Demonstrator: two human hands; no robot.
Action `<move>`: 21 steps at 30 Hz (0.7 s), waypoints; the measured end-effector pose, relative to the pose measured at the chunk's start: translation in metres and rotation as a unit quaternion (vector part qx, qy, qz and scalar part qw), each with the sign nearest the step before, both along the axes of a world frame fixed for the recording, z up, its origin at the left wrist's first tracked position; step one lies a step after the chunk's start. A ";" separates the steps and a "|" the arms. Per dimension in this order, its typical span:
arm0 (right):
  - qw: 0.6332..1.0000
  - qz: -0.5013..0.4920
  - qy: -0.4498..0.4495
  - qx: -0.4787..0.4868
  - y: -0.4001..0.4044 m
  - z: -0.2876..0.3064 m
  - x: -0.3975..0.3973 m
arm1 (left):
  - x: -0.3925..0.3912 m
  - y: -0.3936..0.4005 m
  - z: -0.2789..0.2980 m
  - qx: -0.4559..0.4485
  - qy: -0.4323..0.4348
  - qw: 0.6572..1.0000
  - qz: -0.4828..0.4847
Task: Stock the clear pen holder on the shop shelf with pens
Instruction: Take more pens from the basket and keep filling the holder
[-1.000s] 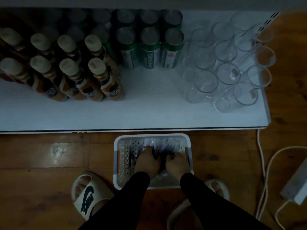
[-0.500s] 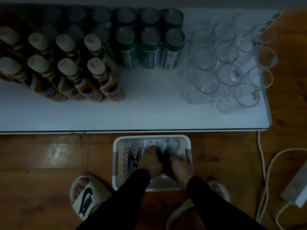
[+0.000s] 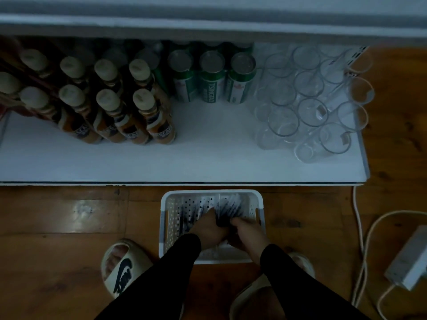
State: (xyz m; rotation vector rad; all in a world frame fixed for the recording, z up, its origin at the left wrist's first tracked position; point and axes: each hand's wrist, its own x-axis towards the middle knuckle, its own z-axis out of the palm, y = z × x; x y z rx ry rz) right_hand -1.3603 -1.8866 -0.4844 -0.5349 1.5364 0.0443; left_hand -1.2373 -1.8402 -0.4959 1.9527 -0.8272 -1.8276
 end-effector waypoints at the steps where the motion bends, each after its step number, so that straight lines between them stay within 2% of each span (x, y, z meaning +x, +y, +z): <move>1: 1.000 0.010 -0.013 -0.007 0.000 0.008 -0.002 | 0.002 0.000 0.007 -0.009 0.011 1.000 -0.009; 3: 0.999 0.031 -0.037 -0.027 0.001 0.024 -0.006 | 0.006 -0.001 0.026 -0.026 0.023 0.999 -0.022; 10: 0.986 -0.009 -0.123 -0.117 0.003 0.102 -0.006 | 0.017 0.005 0.122 -0.101 0.062 0.993 -0.004; 13: 0.972 0.011 -0.140 -0.191 0.002 0.148 0.000 | 0.020 0.007 0.172 -0.147 0.010 0.989 0.025; 16: 0.955 0.004 -0.157 -0.252 0.000 0.203 0.004 | 0.021 0.009 0.221 -0.197 0.007 0.978 0.071; 21: 0.906 -0.013 -0.159 -0.392 -0.007 0.290 0.002 | 0.027 0.016 0.301 -0.262 -0.041 0.956 0.125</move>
